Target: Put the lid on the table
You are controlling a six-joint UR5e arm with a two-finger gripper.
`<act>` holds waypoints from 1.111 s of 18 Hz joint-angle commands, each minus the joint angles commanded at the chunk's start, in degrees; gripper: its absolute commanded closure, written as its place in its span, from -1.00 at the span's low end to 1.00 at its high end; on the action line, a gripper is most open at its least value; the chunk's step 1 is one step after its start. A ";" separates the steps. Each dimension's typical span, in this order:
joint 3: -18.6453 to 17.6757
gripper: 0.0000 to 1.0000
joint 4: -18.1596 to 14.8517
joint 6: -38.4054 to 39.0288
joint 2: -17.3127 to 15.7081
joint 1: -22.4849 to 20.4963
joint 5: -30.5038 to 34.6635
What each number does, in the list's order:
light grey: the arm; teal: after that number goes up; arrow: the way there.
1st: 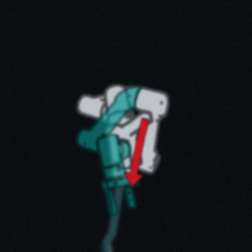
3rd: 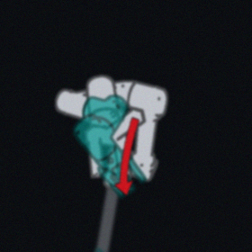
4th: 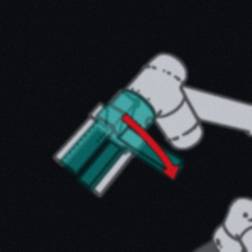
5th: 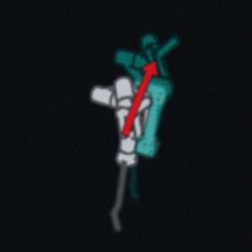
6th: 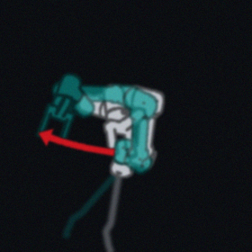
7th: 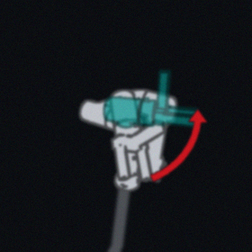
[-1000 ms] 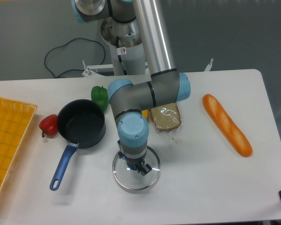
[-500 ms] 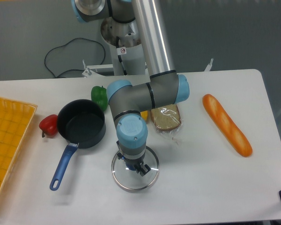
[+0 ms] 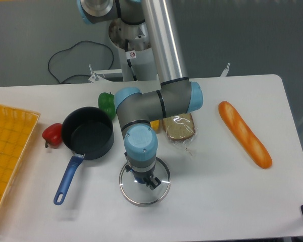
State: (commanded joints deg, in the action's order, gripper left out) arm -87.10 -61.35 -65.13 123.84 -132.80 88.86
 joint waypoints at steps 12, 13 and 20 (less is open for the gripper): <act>0.09 -0.28 -0.09 0.00 0.09 0.09 0.09; 0.09 -0.28 -0.09 -0.09 0.09 0.09 0.09; 0.09 -0.31 -0.09 -0.09 0.35 0.09 0.09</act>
State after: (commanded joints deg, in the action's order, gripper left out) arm -87.01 -61.43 -65.21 124.19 -132.71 88.95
